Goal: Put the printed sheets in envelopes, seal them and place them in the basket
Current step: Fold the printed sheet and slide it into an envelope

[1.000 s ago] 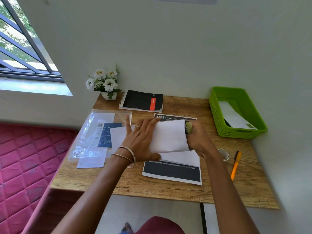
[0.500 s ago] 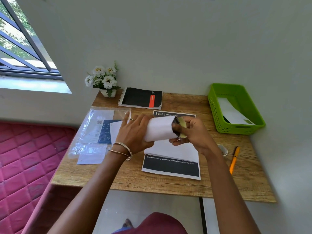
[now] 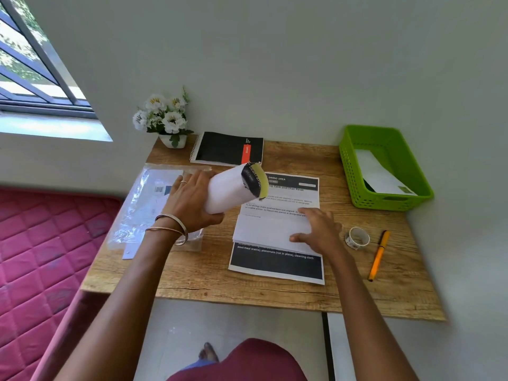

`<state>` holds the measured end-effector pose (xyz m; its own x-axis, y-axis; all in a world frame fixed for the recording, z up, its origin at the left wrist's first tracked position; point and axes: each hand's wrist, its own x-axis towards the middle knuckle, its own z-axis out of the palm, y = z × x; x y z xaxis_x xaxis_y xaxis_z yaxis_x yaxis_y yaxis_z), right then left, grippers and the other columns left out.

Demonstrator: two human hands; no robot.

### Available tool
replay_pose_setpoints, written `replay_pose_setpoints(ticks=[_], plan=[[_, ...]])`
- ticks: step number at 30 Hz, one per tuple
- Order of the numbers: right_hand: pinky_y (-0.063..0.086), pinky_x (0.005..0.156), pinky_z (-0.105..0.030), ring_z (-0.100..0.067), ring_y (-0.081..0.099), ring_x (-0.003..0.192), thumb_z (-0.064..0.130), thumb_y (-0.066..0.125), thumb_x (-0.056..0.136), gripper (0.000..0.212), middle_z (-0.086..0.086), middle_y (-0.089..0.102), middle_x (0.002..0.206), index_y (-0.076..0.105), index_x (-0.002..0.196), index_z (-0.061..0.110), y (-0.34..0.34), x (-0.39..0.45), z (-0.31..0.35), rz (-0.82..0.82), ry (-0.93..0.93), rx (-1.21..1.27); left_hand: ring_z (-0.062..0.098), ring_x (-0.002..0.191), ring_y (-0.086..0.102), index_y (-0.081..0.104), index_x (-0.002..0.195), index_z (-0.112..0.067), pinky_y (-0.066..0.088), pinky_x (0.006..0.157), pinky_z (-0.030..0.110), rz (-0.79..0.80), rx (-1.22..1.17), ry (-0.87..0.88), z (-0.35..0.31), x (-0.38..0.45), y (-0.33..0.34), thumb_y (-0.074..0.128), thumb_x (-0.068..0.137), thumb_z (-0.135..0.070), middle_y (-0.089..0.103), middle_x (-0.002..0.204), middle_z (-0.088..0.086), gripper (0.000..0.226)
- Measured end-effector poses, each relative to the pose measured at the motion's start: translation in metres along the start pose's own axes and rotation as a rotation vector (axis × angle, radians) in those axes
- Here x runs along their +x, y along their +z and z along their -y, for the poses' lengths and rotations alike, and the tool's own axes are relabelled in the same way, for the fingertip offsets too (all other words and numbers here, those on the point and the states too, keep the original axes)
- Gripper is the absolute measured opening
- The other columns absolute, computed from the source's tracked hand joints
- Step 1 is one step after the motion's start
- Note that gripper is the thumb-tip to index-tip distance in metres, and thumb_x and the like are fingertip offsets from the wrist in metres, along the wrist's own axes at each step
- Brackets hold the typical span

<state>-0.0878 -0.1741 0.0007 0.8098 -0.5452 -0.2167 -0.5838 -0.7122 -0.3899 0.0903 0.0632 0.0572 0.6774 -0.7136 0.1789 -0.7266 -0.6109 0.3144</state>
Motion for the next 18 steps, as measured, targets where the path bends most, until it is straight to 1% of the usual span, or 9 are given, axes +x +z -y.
replay_pose_setpoints(ticks=[2,7,14,16,18], plan=[[0.026,0.096,-0.041,-0.024,0.025,0.131,0.049,0.074,0.072,0.082,0.003,0.036,0.147,0.037,0.142,0.028,0.006,0.002,-0.001,0.047,-0.019,-0.115,0.032,0.111,0.048,0.039,0.128,-0.013,0.036,0.101,0.054,0.001,-0.01,0.007,-0.001,-0.001,0.002,0.083,0.055,-0.039,0.051,0.123,0.012,0.089],[0.026,0.093,-0.045,-0.022,0.029,0.126,0.06,0.071,0.068,0.076,0.003,0.043,0.135,0.044,0.133,0.032,0.007,0.01,-0.004,0.047,-0.019,-0.253,0.031,0.111,0.046,0.039,0.128,-0.011,0.034,0.101,0.055,-0.022,-0.038,0.017,0.001,-0.002,0.003,0.084,0.054,-0.038,0.05,0.122,0.012,0.091],[0.024,0.098,-0.049,-0.024,0.029,0.125,0.058,0.077,0.063,0.063,-0.001,0.047,0.128,0.052,0.113,0.03,-0.005,0.02,0.003,0.163,0.024,-0.254,0.03,0.109,0.045,0.036,0.128,-0.012,0.036,0.099,0.056,-0.025,-0.06,0.03,0.001,-0.002,0.003,0.084,0.053,-0.04,0.048,0.122,0.012,0.093],[0.025,0.096,-0.048,-0.024,0.03,0.123,0.057,0.078,0.061,0.063,-0.002,0.046,0.125,0.052,0.11,0.028,-0.005,0.022,0.005,0.167,0.031,-0.258,0.031,0.109,0.045,0.037,0.128,-0.011,0.035,0.099,0.057,-0.023,-0.051,0.034,-0.001,-0.002,0.003,0.084,0.054,-0.039,0.048,0.121,0.013,0.092],[0.026,0.094,-0.044,-0.024,0.035,0.12,0.052,0.079,0.064,0.058,-0.002,0.049,0.122,0.052,0.108,0.026,-0.005,0.022,0.008,0.122,0.031,-0.247,0.033,0.109,0.045,0.037,0.128,-0.009,0.033,0.101,0.058,-0.028,-0.042,0.031,-0.003,-0.002,0.003,0.084,0.054,-0.038,0.048,0.121,0.015,0.092]])
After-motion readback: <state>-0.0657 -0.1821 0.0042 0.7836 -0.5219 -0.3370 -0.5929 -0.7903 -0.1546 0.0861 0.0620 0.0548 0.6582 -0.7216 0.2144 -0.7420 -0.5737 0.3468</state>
